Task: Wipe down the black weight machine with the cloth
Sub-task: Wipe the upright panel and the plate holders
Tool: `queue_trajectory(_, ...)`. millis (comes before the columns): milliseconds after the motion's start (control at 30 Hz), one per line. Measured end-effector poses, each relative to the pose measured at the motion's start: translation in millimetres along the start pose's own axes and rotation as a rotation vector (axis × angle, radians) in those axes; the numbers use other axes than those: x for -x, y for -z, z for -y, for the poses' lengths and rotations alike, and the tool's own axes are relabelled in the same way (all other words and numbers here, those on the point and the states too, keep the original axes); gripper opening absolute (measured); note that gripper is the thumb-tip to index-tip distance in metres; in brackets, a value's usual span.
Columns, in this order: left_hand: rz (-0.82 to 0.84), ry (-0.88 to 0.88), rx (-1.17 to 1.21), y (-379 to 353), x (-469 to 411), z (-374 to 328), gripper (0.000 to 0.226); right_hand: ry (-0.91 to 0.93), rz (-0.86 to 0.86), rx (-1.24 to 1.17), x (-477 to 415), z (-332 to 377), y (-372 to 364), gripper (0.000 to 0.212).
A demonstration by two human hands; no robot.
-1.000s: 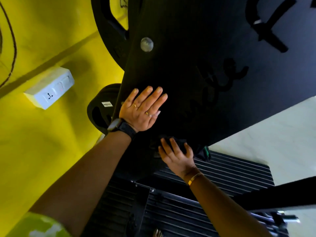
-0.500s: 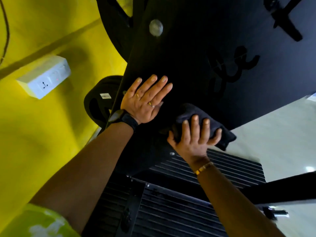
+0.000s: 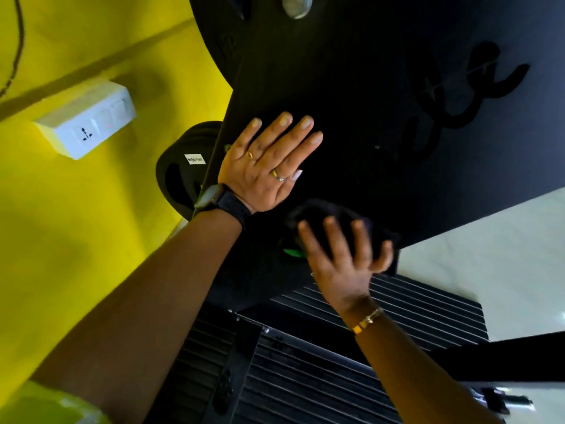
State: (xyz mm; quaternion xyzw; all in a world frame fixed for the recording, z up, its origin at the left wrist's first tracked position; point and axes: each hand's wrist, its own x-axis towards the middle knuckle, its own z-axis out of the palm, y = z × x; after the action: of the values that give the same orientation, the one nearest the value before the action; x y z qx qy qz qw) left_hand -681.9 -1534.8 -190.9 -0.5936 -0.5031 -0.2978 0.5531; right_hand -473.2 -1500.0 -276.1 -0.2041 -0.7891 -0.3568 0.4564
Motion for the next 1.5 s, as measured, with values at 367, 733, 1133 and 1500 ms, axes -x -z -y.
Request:
queue_trajectory(367, 0.017, 0.049, -0.006, 3.9, 2.1, 2.6, 0.049, 0.143, 0.035, 0.107, 36.7, 37.3, -32.2, 0.069)
queue_trajectory(733, -0.024, -0.108, 0.000, 10.3, 15.4, 10.5, 0.048, 0.101, -0.154, 0.017, 37.5, 46.9, -50.5, 0.058)
queue_trajectory(1133, -0.006, -0.173, -0.067, 6.5, 28.9, 11.0, 0.053, 0.579, -0.151, 0.034, 24.9, 19.0, -46.5, 0.063)
queue_trajectory(1500, -0.044, -0.202, -0.095, 6.7, 29.8, 13.4, 0.053, 0.632, -0.003, 0.040, -1.6, 75.2, -58.3, 0.069)
